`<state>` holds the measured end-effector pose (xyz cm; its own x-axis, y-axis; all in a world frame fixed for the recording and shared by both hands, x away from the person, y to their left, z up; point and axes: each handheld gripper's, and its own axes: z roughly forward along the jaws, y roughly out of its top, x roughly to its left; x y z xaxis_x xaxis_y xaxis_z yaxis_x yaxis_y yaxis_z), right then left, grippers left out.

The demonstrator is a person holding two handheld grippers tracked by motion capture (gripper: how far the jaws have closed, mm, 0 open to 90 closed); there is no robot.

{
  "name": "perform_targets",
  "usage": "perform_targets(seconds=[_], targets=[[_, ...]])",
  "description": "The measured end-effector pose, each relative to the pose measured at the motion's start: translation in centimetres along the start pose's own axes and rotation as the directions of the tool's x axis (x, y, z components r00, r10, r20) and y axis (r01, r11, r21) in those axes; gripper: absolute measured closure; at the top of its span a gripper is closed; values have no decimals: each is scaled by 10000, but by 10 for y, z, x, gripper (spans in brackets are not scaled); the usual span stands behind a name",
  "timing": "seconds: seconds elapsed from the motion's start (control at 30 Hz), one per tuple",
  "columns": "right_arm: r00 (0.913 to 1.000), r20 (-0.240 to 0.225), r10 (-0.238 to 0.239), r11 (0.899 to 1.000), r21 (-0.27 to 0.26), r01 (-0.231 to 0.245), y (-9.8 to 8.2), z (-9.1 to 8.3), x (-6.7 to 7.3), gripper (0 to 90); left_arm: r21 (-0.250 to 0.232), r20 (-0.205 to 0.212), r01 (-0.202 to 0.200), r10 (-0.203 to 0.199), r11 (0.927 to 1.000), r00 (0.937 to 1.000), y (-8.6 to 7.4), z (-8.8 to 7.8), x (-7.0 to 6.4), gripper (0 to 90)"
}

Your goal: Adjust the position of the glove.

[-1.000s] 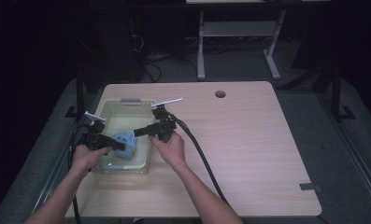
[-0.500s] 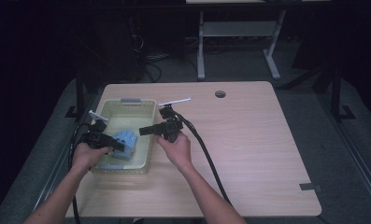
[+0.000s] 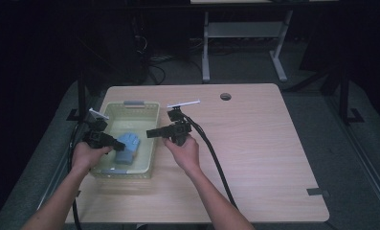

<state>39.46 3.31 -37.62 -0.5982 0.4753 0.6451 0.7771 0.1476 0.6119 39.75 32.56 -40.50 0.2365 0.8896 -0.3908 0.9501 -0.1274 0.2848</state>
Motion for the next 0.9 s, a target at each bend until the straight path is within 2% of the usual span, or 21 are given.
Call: perform_targets(seconds=[0.1,0.23,0.37,0.43,0.53,0.57,0.6,0.67,0.7,0.83,0.87,0.9], targets=[[10000,23,3,10000,15,-3,-1,-1,-1,668,193,-44,-8,9,9998,10000,1,5,0,721],[10000,64,-37,10000,-54,37,-2,-5,-4,667,603,-420,-37,63,9982,9991,2,15,-1,716],[9999,120,10,9999,-116,-8,-3,-10,-6,665,602,-205,47,-35,9982,9998,1,17,0,706],[9999,160,19,9999,-133,-16,-3,-13,-7,663,516,-144,76,-69,9986,9999,1,15,1,695],[9997,226,86,9998,-197,-82,-4,-17,-8,658,45,9,23,-23,10000,10000,1,7,-1,684],[9996,230,136,9997,-197,-132,-4,-19,-8,656,45,9,23,-23,10000,10000,1,7,-1,683],[9996,268,128,9996,-248,-121,-4,-20,-9,655,-18,224,2,-1,10000,9997,1,5,-2,683],[9994,301,168,9994,-297,-159,-4,-24,-11,652,-132,318,-43,47,9999,9995,0,3,-3,675],[9993,339,154,9994,-319,-143,-4,-25,-12,648,-317,402,56,-44,9995,9992,0,3,-4,675],[9986,472,224,9993,-322,-209,-5,-30,-15,635,-495,623,176,-145,9986,9980,1,-1,-4,662],[9985,504,235,9991,-367,-217,-5,-33,-16,631,-552,636,162,-127,9983,9979,0,-2,-4,653],[9985,491,258,9988,-437,-237,-6,-35,-18,630,-617,721,-13,57,9981,9974,0,-4,-4,645]])
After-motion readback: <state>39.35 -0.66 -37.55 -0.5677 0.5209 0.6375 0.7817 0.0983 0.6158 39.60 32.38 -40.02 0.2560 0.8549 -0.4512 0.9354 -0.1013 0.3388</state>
